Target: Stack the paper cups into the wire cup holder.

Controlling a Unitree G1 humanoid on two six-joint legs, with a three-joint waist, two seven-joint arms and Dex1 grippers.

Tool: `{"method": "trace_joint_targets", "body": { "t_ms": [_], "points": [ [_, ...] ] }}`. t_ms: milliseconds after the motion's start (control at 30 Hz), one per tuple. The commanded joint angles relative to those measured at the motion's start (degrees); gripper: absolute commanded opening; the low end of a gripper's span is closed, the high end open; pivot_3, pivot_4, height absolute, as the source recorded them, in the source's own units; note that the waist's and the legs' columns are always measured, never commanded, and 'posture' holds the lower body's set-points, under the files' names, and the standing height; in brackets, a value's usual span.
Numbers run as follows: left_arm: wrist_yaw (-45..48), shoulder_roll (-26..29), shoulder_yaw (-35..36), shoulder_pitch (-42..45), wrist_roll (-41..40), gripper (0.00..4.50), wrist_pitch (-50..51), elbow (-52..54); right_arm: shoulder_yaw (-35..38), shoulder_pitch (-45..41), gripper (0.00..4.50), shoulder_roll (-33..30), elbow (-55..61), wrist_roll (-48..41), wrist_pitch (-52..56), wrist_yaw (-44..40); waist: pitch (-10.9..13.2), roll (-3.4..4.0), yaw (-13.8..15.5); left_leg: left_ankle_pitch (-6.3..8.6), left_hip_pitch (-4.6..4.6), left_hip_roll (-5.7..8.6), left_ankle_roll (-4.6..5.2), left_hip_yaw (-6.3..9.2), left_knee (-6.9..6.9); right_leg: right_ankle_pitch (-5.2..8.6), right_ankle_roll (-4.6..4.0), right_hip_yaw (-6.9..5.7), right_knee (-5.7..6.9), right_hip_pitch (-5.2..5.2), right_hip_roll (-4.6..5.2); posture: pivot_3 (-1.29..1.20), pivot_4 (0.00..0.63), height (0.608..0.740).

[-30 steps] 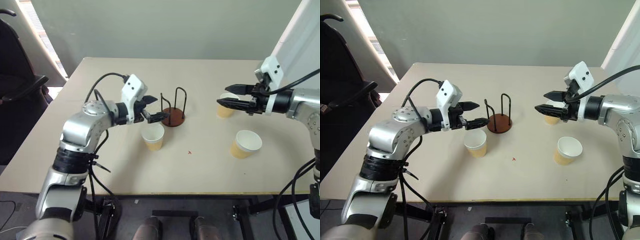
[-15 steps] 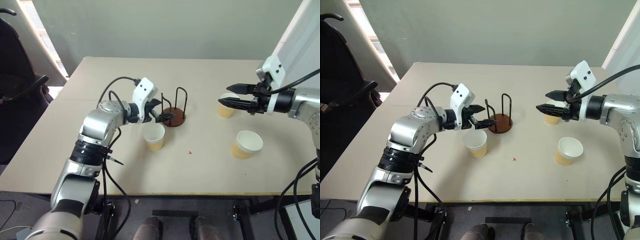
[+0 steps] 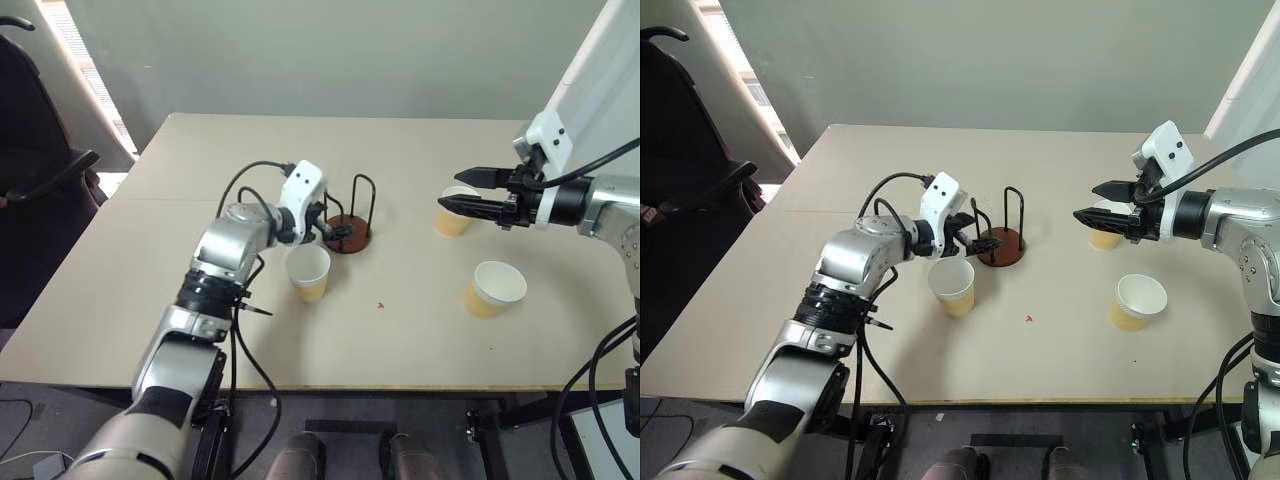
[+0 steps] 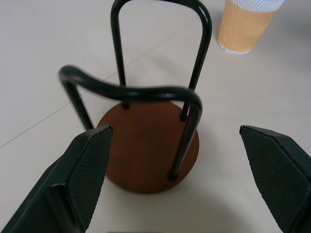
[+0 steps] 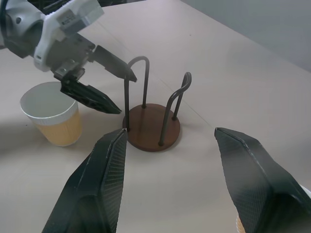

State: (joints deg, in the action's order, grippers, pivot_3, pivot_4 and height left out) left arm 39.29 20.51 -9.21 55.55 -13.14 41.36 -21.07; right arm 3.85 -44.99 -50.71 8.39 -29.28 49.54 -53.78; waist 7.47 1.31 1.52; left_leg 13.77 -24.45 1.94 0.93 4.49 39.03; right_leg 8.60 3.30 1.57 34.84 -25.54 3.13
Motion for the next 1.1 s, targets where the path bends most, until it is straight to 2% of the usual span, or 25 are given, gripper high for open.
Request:
{"method": "trace_joint_targets", "body": {
  "t_ms": [33, 233, 300, 400, 667, 700, 1100],
  "points": [
    [-0.1, -1.7, 0.7, 2.6, 0.9, 4.50, -2.8, -1.9, 2.1, -0.3, 2.95, -0.8, 1.7, -0.7, -0.7, 0.2, 0.0, 0.00, 0.1, -0.01, -0.01, 0.00, 0.01, 0.00, 0.00, 0.00, 0.01, 0.00, -0.01, 0.00, 0.00, 0.00, 0.150, 0.740],
    [0.5, -4.2, 0.5, 4.2, 2.1, 4.50, -5.5, -5.2, 2.1, 1.8, 2.95, -1.8, 2.9, -0.5, -1.5, -0.5, 0.0, -0.02, 0.2, -0.02, -0.03, 0.00, 0.03, -0.02, 0.01, -0.01, 0.03, 0.00, -0.01, -0.01, 0.00, 0.00, 0.150, 0.740],
    [0.6, -4.7, 0.8, 4.6, 2.3, 4.13, -6.5, -5.7, 2.5, 2.6, 2.99, -2.1, 3.5, -0.8, -1.4, -0.7, 0.0, -0.02, 0.2, -0.03, -0.04, 0.00, 0.05, -0.05, 0.02, -0.03, 0.06, 0.01, -0.03, -0.01, 0.00, 0.00, 0.150, 0.740],
    [1.3, -4.9, 1.2, 4.7, 2.1, 3.28, -7.3, -5.2, 3.1, 3.5, 2.99, -2.9, 4.0, -1.3, -1.0, -1.0, 0.0, -0.03, 0.2, -0.04, -0.05, 0.00, 0.06, -0.06, 0.03, -0.03, 0.07, 0.02, -0.03, -0.01, 0.00, 0.00, 0.150, 0.740],
    [6.1, -3.0, 0.9, 4.2, 1.5, 0.29, -8.7, -1.0, 5.0, 4.8, 2.99, -6.2, 2.8, -2.9, -1.1, -3.0, 0.0, -0.03, 0.2, -0.06, -0.06, 0.00, 0.09, -0.09, 0.03, -0.04, 0.09, 0.03, -0.03, -0.01, 0.00, 0.00, 0.150, 0.740],
    [7.4, -2.8, 1.0, 4.0, 0.8, 0.03, -8.3, 0.0, 5.2, 5.2, 2.99, -6.7, 2.5, -2.7, -1.5, -3.3, 0.0, -0.04, 0.2, -0.06, -0.07, 0.00, 0.09, -0.09, 0.03, -0.04, 0.09, 0.03, -0.04, -0.01, 0.00, 0.00, 0.150, 0.740],
    [22.9, -0.2, -2.4, 0.6, -6.7, 0.03, -2.9, 15.0, 10.4, 12.1, 2.99, -13.5, 4.7, -3.7, -0.8, -5.3, 0.0, -0.04, 0.4, -0.07, -0.15, 0.00, 0.15, -0.12, 0.04, 0.02, 0.19, 0.03, -0.04, -0.02, 0.02, 0.00, 0.150, 0.740]
  ]
}}
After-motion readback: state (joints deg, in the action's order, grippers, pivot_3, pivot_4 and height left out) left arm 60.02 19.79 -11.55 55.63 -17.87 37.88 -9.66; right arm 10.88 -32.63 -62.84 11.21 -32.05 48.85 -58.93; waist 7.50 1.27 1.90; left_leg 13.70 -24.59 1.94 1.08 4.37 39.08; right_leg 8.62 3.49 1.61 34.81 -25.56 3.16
